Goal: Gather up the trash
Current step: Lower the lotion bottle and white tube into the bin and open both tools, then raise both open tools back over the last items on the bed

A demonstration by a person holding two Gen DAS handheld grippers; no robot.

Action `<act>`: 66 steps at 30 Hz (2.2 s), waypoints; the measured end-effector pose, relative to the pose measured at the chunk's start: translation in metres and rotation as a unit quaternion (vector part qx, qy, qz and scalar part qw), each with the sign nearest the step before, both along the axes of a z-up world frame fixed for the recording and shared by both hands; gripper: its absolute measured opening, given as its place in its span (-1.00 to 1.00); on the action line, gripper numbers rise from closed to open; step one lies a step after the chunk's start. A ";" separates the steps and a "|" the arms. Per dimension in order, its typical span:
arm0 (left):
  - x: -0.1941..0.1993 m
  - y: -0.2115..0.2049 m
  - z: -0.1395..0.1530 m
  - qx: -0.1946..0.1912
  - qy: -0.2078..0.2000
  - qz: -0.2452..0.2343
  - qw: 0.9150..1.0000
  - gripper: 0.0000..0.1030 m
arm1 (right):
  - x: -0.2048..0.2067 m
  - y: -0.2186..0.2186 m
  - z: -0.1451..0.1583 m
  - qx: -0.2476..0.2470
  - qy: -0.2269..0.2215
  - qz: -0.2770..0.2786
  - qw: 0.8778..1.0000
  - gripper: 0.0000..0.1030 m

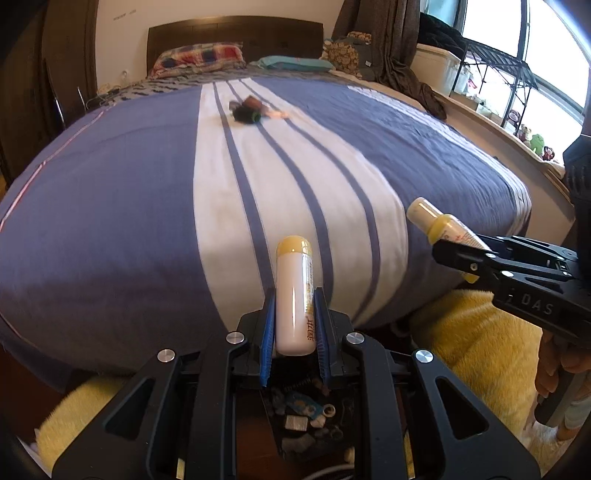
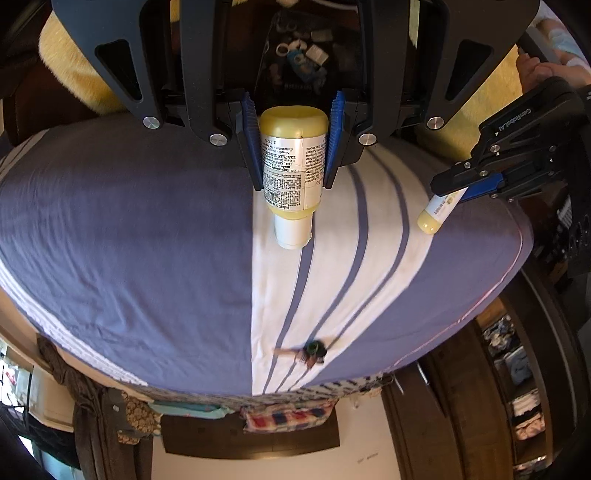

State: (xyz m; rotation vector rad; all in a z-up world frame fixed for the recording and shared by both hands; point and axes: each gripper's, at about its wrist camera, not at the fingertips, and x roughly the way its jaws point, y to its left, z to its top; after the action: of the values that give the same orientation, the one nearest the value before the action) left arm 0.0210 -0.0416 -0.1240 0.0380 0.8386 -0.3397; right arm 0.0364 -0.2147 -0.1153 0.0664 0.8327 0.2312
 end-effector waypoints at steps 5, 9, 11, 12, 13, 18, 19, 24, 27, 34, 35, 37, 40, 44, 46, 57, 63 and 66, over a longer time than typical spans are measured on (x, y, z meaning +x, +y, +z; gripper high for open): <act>-0.013 0.004 -0.021 0.004 0.022 0.003 1.000 -0.65 | -0.007 0.000 -0.019 0.002 0.022 0.002 1.000 -0.38; -0.017 0.008 -0.039 0.007 0.043 0.007 0.999 -0.65 | -0.011 0.003 -0.031 0.000 0.038 0.006 0.999 -0.38; -0.019 0.008 -0.049 0.008 0.056 0.007 0.998 -0.65 | -0.012 0.006 -0.038 0.000 0.046 0.008 0.999 -0.38; -0.018 0.008 -0.054 0.008 0.063 0.007 0.998 -0.65 | -0.012 0.007 -0.044 -0.001 0.053 0.010 0.999 -0.38; -0.018 0.007 -0.060 0.010 0.070 0.006 0.997 -0.65 | -0.012 0.008 -0.047 -0.001 0.057 0.012 0.998 -0.38; -0.016 0.004 -0.091 0.013 0.110 -0.001 0.994 -0.65 | -0.012 0.011 -0.071 0.005 0.090 0.019 0.996 -0.38; -0.016 0.003 -0.097 0.014 0.119 -0.002 0.993 -0.65 | -0.012 0.012 -0.077 0.009 0.099 0.021 0.995 -0.38; -0.015 -0.002 -0.127 0.013 0.161 -0.014 0.987 -0.65 | -0.009 0.013 -0.104 0.022 0.139 0.027 0.990 -0.38; -0.011 -0.006 -0.143 0.013 0.186 -0.021 0.982 -0.65 | -0.006 0.014 -0.119 0.028 0.161 0.031 0.986 -0.38; -0.005 -0.016 -0.167 0.010 0.227 -0.037 0.973 -0.65 | -0.002 0.019 -0.151 0.032 0.210 0.041 0.976 -0.38; -0.004 -0.016 -0.169 0.009 0.231 -0.038 0.972 -0.65 | -0.001 0.020 -0.154 0.032 0.215 0.041 0.975 -0.38; -0.003 -0.017 -0.174 0.007 0.239 -0.039 0.970 -0.65 | 0.000 0.022 -0.161 0.028 0.228 0.041 0.972 -0.38; -0.002 -0.016 -0.180 0.004 0.252 -0.042 0.967 -0.64 | 0.004 0.026 -0.167 0.029 0.238 0.041 0.970 -0.37; 0.001 -0.016 -0.184 0.003 0.261 -0.035 0.965 -0.60 | 0.011 0.028 -0.168 0.028 0.242 0.035 0.969 -0.33; 0.002 -0.014 -0.185 0.004 0.262 -0.030 0.965 -0.43 | 0.014 0.026 -0.170 0.032 0.242 0.031 0.969 -0.17; 0.005 0.003 -0.155 0.016 0.219 0.000 0.976 0.38 | 0.017 0.005 -0.138 0.016 0.192 -0.014 0.981 0.63; 0.003 0.009 -0.121 0.015 0.176 0.007 0.984 0.56 | 0.014 -0.008 -0.109 0.018 0.154 -0.028 0.988 0.80; 0.002 0.013 -0.102 0.013 0.153 0.011 0.988 0.59 | 0.012 -0.008 -0.090 0.017 0.131 -0.026 0.991 0.80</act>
State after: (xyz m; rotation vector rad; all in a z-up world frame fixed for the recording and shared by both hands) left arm 0.0234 -0.0285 -0.2262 0.0005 1.1477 -0.3180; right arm 0.0479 -0.2223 -0.2048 0.1517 1.0872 0.1902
